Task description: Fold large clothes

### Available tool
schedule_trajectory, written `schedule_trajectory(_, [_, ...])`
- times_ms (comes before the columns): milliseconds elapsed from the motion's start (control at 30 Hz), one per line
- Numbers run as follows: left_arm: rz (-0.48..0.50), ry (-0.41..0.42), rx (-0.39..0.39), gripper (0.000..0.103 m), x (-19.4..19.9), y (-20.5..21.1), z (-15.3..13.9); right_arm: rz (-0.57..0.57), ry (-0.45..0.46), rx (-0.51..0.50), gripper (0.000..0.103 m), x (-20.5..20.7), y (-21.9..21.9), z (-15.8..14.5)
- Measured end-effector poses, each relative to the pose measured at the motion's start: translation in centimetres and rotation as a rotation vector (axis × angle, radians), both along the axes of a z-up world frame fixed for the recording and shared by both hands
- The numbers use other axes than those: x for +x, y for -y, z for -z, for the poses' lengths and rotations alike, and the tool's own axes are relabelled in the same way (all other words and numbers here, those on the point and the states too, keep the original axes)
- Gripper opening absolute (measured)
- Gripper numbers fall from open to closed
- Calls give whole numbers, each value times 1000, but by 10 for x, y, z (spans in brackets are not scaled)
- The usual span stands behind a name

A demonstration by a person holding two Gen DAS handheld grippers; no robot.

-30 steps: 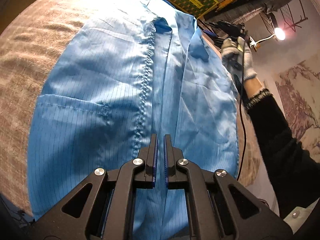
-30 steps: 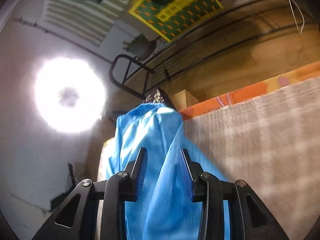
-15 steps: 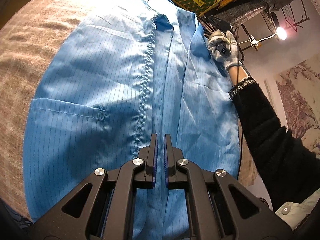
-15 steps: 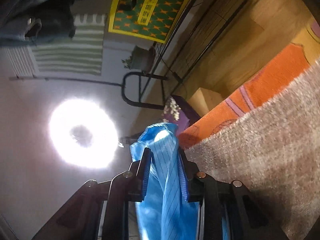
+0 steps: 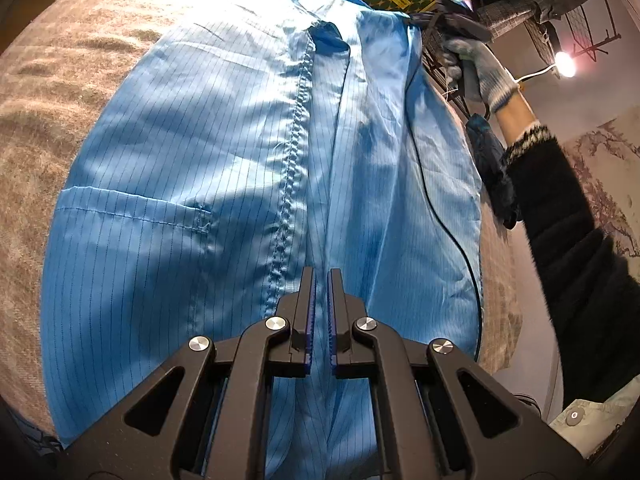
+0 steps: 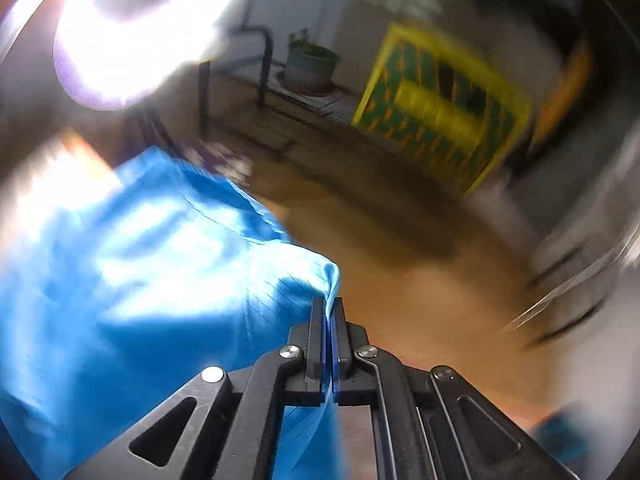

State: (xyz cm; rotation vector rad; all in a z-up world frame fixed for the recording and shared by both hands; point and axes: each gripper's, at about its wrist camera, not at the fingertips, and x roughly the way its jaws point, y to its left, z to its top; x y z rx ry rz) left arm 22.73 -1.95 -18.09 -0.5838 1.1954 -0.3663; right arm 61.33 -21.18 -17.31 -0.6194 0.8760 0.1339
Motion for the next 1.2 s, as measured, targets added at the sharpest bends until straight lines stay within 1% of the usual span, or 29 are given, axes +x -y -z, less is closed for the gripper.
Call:
schedule_trajectory(67, [6, 1, 0, 1, 0, 1, 0, -1, 18, -76, 0, 6, -14, 8])
schedule_trajectory(100, [11, 4, 2, 1, 0, 3, -1, 6, 17, -74, 0, 11, -18, 10])
schedule_trajectory(167, [16, 12, 8, 1, -1, 3, -3, 35, 20, -7, 2, 21, -20, 13])
schedule_trajectory(200, [17, 15, 11, 1, -2, 3, -4, 46, -17, 78, 4, 27, -17, 15])
schedule_trajectory(267, [13, 20, 14, 1, -5, 1, -7, 66, -61, 197, 25, 34, -9, 16])
schedule_trajectory(333, [2, 19, 8, 1, -8, -3, -8, 99, -74, 338, 28, 34, 8, 6])
schedule_trajectory(367, [-1, 18, 2, 1, -11, -5, -9, 111, -73, 433, 30, 33, 20, -3])
schedule_trajectory(433, [3, 25, -5, 1, -15, -7, -14, 151, -55, 554, 32, 25, 41, -19])
schedule_trajectory(500, [19, 43, -8, 1, -22, -6, -22, 169, -38, 631, 33, 11, 62, -39])
schedule_trajectory(567, [38, 54, -16, 1, -27, -5, -28, 176, -19, 694, 34, -13, 79, -61])
schedule_trajectory(600, [54, 59, -19, 1, -32, -3, -31, 181, -14, 719, 34, -31, 90, -75])
schedule_trajectory(700, [84, 74, -13, 2, -42, 3, -38, 174, 10, 732, 34, -75, 107, -106])
schedule_trajectory(767, [105, 80, 3, 11, -49, 7, -41, 167, 24, 754, 36, -118, 121, -130])
schedule_trajectory(800, [111, 82, 11, 25, -50, 9, -41, 163, 30, 765, 36, -139, 128, -140])
schedule_trajectory(833, [116, 90, 20, 33, -54, 10, -42, 163, 36, 771, 37, -158, 134, -148])
schedule_trajectory(867, [121, 102, 27, 33, -58, 11, -44, 165, 41, 778, 37, -175, 140, -155])
schedule_trajectory(900, [129, 109, 33, 33, -62, 11, -46, 164, 44, 789, 37, -201, 148, -164])
schedule_trajectory(1000, [141, 135, 58, 33, -75, 12, -49, 175, 50, 795, 37, -253, 163, -179])
schedule_trajectory(1067, [149, 152, 46, 33, -84, 12, -52, 175, 47, 808, 38, -291, 173, -191])
schedule_trajectory(1100, [164, 163, 38, 33, -89, 15, -53, 172, 48, 804, 38, -316, 178, -197])
schedule_trajectory(1133, [180, 175, 42, 33, -94, 17, -54, 169, 50, 798, 38, -332, 180, -201])
schedule_trajectory(1200, [225, 219, 64, 33, -109, 27, -58, 154, 54, 789, 38, -375, 184, -209])
